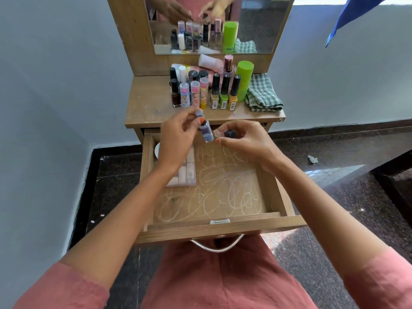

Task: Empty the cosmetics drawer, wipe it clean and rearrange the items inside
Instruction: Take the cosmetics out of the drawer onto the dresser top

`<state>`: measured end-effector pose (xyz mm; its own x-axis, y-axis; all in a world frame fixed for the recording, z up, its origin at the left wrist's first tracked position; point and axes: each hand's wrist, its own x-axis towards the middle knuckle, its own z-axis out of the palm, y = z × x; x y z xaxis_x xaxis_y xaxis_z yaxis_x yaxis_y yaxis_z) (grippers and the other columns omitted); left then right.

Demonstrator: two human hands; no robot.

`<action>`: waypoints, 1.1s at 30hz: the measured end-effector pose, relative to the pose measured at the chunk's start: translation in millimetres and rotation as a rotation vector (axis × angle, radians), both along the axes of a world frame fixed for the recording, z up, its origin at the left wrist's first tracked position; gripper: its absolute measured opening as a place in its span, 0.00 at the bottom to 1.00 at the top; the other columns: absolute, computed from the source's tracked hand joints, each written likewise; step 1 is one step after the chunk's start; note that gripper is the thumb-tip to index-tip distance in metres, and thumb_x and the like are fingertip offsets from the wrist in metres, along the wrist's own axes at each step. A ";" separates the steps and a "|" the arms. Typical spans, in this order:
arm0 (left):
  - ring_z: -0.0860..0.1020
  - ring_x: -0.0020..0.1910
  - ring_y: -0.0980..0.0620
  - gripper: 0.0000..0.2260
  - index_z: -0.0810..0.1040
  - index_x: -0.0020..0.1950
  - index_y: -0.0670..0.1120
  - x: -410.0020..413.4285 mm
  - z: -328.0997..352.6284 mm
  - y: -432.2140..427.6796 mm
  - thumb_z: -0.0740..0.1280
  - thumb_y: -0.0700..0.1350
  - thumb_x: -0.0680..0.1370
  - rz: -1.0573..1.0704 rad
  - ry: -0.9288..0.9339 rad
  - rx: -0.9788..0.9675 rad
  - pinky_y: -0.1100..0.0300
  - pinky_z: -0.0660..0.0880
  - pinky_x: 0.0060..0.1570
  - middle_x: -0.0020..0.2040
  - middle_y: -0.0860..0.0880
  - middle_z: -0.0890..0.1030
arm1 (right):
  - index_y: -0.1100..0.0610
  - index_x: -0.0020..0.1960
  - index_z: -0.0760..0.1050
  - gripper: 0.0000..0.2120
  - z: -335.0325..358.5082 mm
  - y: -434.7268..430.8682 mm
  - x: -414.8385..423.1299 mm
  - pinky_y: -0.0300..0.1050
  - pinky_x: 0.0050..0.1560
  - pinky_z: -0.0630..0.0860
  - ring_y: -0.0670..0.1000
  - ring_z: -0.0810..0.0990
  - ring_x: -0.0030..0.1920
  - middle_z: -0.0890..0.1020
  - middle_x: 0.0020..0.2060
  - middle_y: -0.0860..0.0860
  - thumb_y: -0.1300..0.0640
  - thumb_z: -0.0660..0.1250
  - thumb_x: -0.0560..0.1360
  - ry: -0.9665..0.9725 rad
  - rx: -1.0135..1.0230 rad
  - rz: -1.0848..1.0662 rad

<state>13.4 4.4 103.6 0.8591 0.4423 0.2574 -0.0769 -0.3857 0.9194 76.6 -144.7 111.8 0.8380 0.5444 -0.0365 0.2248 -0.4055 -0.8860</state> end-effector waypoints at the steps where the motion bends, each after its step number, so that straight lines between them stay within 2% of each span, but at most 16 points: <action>1: 0.79 0.46 0.58 0.11 0.76 0.59 0.41 -1.1 4.3 6.5 0.64 0.37 0.77 0.032 -0.014 0.005 0.68 0.78 0.48 0.48 0.51 0.79 | 0.60 0.49 0.80 0.09 4.2 9.0 0.1 0.32 0.40 0.75 0.42 0.77 0.37 0.82 0.41 0.51 0.60 0.72 0.70 -0.052 0.007 0.006; 3: 0.79 0.45 0.60 0.10 0.76 0.58 0.43 -1.4 11.7 18.7 0.63 0.37 0.77 0.083 -0.042 0.010 0.66 0.78 0.49 0.48 0.52 0.79 | 0.61 0.49 0.80 0.08 11.0 27.6 2.3 0.26 0.39 0.72 0.39 0.75 0.37 0.81 0.43 0.53 0.62 0.71 0.70 -0.194 -0.028 0.003; 6: 0.79 0.46 0.57 0.10 0.76 0.57 0.44 3.4 16.8 36.8 0.62 0.37 0.78 0.157 -0.072 0.019 0.59 0.79 0.51 0.49 0.50 0.79 | 0.62 0.52 0.79 0.11 14.1 57.1 9.7 0.27 0.43 0.67 0.43 0.74 0.44 0.80 0.48 0.54 0.64 0.70 0.70 -0.346 -0.078 -0.011; 7: 0.79 0.48 0.55 0.10 0.77 0.58 0.43 6.3 17.6 42.4 0.61 0.37 0.78 0.182 -0.073 0.022 0.58 0.79 0.52 0.50 0.49 0.79 | 0.63 0.53 0.77 0.12 13.7 66.1 11.7 0.28 0.41 0.67 0.44 0.73 0.44 0.80 0.47 0.54 0.66 0.69 0.70 -0.350 -0.065 -0.019; 9: 0.79 0.50 0.53 0.11 0.77 0.58 0.42 12.7 17.2 51.0 0.62 0.36 0.78 0.211 -0.077 0.039 0.57 0.78 0.53 0.50 0.48 0.79 | 0.64 0.53 0.75 0.13 10.3 81.0 14.0 0.28 0.36 0.68 0.44 0.72 0.38 0.77 0.40 0.49 0.68 0.69 0.69 -0.316 -0.011 -0.056; 12: 0.79 0.48 0.55 0.10 0.78 0.57 0.41 20.6 14.0 56.6 0.62 0.36 0.77 0.230 -0.069 0.082 0.66 0.77 0.51 0.48 0.50 0.79 | 0.65 0.51 0.72 0.12 1.3 94.4 14.0 0.32 0.34 0.70 0.42 0.68 0.32 0.70 0.33 0.44 0.72 0.65 0.69 -0.310 0.045 -0.144; 16: 0.78 0.47 0.57 0.10 0.78 0.56 0.40 28.8 9.4 59.0 0.63 0.36 0.76 0.246 -0.078 0.097 0.75 0.73 0.46 0.47 0.50 0.79 | 0.64 0.50 0.73 0.10 -8.1 101.9 8.7 0.43 0.43 0.75 0.47 0.73 0.38 0.74 0.37 0.50 0.71 0.66 0.70 -0.331 0.096 -0.207; 18: 0.77 0.46 0.58 0.10 0.78 0.56 0.41 32.2 8.3 58.7 0.63 0.37 0.76 0.253 -0.078 0.104 0.77 0.72 0.45 0.47 0.50 0.79 | 0.62 0.50 0.73 0.10 -11.0 105.2 6.0 0.45 0.46 0.77 0.47 0.75 0.39 0.75 0.38 0.50 0.69 0.67 0.70 -0.324 0.118 -0.238; 20: 0.77 0.46 0.58 0.10 0.78 0.57 0.41 35.1 8.3 58.4 0.64 0.37 0.76 0.257 -0.080 0.108 0.78 0.72 0.44 0.47 0.51 0.79 | 0.62 0.51 0.73 0.10 -13.2 108.6 3.5 0.45 0.48 0.78 0.47 0.76 0.41 0.76 0.39 0.49 0.67 0.68 0.71 -0.314 0.131 -0.257; 24: 0.78 0.47 0.56 0.10 0.79 0.56 0.41 38.6 6.7 61.2 0.66 0.37 0.75 0.257 -0.073 0.106 0.72 0.75 0.47 0.47 0.49 0.80 | 0.63 0.53 0.73 0.10 -16.6 115.7 0.7 0.48 0.49 0.78 0.47 0.77 0.43 0.76 0.40 0.49 0.66 0.68 0.72 -0.288 0.150 -0.271; 28: 0.78 0.48 0.55 0.10 0.79 0.55 0.39 37.2 -4.2 62.6 0.67 0.35 0.74 0.239 -0.032 0.098 0.78 0.72 0.45 0.49 0.47 0.81 | 0.63 0.52 0.74 0.09 -19.8 120.7 -0.3 0.48 0.50 0.78 0.48 0.77 0.42 0.77 0.40 0.50 0.66 0.67 0.72 -0.258 0.165 -0.296; 33: 0.76 0.46 0.56 0.11 0.78 0.55 0.38 36.4 -14.4 61.0 0.67 0.33 0.73 0.247 0.019 0.060 0.77 0.72 0.42 0.47 0.50 0.78 | 0.64 0.54 0.75 0.11 -26.6 122.7 -2.3 0.45 0.50 0.79 0.48 0.78 0.44 0.81 0.45 0.56 0.67 0.67 0.72 -0.227 0.187 -0.349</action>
